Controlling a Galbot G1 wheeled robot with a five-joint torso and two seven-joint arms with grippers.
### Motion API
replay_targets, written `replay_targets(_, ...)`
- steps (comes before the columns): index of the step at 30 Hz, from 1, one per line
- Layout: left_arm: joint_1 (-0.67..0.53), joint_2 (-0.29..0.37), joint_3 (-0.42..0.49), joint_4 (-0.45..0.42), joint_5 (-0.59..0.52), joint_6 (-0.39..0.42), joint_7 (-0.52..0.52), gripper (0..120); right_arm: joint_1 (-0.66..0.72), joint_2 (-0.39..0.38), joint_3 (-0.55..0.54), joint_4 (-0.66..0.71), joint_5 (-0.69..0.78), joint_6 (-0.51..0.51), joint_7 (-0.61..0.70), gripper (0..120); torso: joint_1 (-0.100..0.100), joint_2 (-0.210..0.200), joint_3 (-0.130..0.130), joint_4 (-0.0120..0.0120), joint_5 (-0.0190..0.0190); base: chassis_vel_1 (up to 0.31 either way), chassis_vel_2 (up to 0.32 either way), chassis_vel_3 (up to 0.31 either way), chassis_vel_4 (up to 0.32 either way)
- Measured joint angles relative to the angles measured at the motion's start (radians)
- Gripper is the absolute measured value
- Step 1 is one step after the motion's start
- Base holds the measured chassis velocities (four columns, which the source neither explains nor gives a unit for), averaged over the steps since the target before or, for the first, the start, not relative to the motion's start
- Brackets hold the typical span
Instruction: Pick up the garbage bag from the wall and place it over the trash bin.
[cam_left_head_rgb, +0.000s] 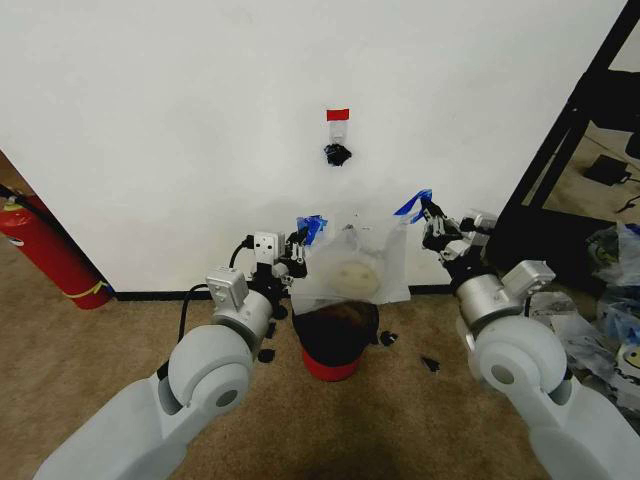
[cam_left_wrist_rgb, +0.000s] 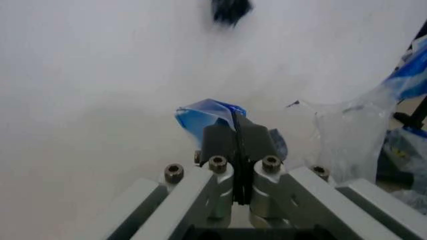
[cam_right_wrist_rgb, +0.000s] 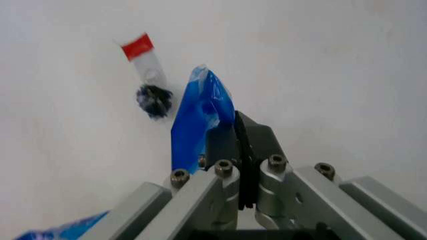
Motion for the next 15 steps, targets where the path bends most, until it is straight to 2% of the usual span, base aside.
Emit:
replay_targets(3,0.058,-0.029,-0.001,0.050,0.055,-0.028,0.017,0,0.022,0.044,-0.045,-0.074,-0.037,0.013,-0.008,0,0.000,0.000,0.000,0.0006,-0.0003,0.000,0.000,0.000,0.000)
replay_targets(7,0.093,-0.054,-0.001,0.117,0.109,-0.064,0.033,0,0.004,0.073,-0.083,-0.139,-0.170,0.040,-0.065,0,0.000,0.000,0.000,0.0003,-0.0002,0.000,0.000,0.000,0.000)
replay_targets(15,0.159,-0.071,0.005,0.128,0.151,-0.079,0.037,0,-0.102,0.063,-0.101,-0.129,-0.311,0.043,-0.124,0,0.000,0.000,0.000,-0.0001,-0.0002,0.000,0.000,0.000,0.000)
